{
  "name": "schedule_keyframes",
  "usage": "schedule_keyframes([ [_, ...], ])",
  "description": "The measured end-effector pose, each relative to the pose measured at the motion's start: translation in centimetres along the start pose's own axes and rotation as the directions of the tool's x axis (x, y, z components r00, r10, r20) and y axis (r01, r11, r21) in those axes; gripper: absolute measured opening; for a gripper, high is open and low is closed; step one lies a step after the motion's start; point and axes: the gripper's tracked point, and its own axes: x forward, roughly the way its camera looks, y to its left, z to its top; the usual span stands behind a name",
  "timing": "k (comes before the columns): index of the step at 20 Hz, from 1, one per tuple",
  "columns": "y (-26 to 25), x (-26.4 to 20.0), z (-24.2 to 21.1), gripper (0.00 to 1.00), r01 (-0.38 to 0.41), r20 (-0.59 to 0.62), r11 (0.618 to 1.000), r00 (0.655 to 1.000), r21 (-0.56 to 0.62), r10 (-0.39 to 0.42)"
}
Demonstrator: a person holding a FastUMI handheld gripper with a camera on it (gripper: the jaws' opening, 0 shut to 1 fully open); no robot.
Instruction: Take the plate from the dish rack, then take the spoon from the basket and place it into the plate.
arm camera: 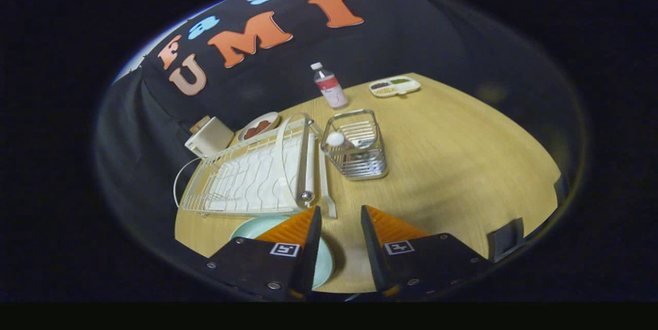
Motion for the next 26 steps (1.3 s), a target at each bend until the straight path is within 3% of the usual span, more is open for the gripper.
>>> schedule_keyframes([
  [5, 0.3, -0.1, 4.3, 0.45, 0.005, 0.182, 0.994, 0.983, -0.113, 0.016],
  [15, 0.3, 3.2, 6.3, 0.45, 0.043, 0.245, 0.968, 0.969, -0.246, 0.019],
  [19, 0.2, 4.2, 6.5, 0.36, 0.05, 0.237, 0.967, 0.972, -0.251, 0.011],
  [22, -0.3, 4.7, 6.5, 0.18, 0.077, 0.228, 0.964, 0.974, -0.255, -0.017],
  [26, -0.5, 4.6, 6.3, 0.14, 0.076, 0.172, 0.969, 0.985, -0.237, -0.035],
])
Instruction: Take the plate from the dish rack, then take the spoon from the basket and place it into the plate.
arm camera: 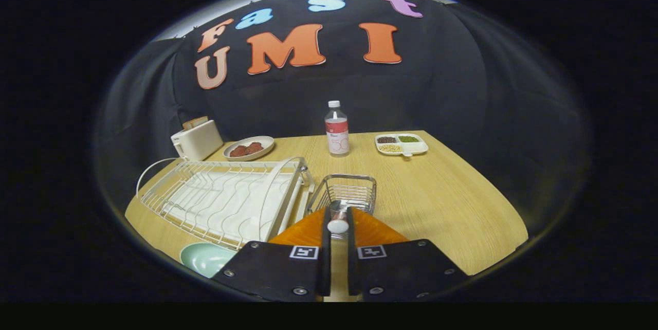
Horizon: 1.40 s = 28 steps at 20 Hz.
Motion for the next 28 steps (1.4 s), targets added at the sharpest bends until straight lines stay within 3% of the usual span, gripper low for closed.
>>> schedule_keyframes([
  [5, -0.5, -0.6, 1.4, 0.11, -0.008, 0.006, 0.998, 1.0, 0.059, 0.008],
  [17, -0.4, -6.7, 4.5, 0.11, -0.054, 0.049, 0.999, 0.997, 0.008, 0.054],
  [28, 3.6, -14.5, 5.8, 0.11, -0.258, 0.07, 0.964, 0.962, -0.06, 0.262],
])
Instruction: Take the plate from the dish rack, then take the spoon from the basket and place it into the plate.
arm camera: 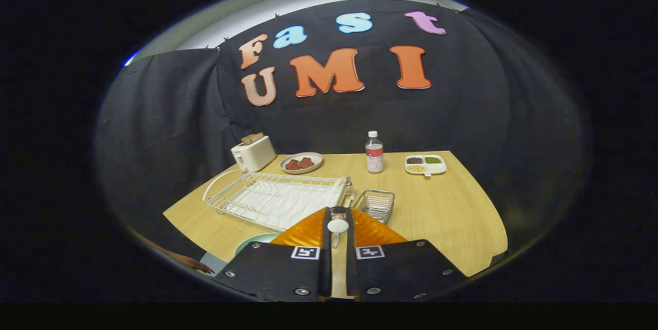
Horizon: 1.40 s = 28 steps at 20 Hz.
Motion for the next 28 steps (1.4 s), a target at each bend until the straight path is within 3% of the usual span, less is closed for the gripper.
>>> schedule_keyframes([
  [6, 3.4, -1.8, -1.6, 0.11, -0.147, -0.039, 0.987, 0.989, -0.057, 0.145],
  [17, 7.7, -1.4, -7.4, 0.11, -0.375, -0.186, 0.919, 0.918, -0.123, 0.35],
  [22, 9.1, 0.4, -10.2, 0.11, -0.414, -0.231, 0.9, 0.897, -0.14, 0.377],
  [28, 9.6, 2.5, -12.3, 0.11, -0.411, -0.251, 0.899, 0.896, -0.151, 0.367],
])
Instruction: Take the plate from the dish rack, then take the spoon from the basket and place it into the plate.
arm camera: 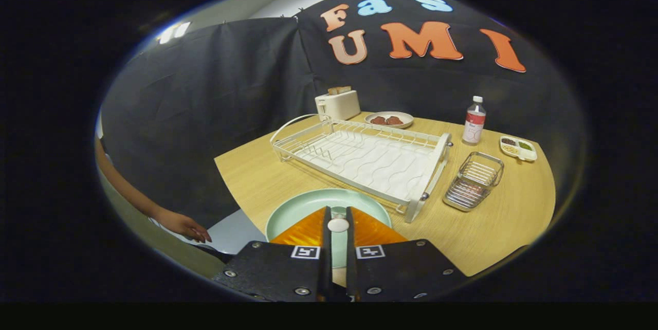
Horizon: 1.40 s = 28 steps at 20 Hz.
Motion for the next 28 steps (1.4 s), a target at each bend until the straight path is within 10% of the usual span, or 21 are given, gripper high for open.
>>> schedule_keyframes([
  [12, -1.8, 1.0, -4.3, 0.17, 0.077, -0.099, 0.996, 0.992, 0.037, -0.073],
  [18, -3.5, -0.3, 0.4, 0.27, 0.153, -0.014, 0.982, 0.988, 0.112, -0.153],
  [28, -8.7, -6.5, 17.5, 0.88, 0.336, 0.323, 0.928, 0.87, 0.16, -0.371],
])
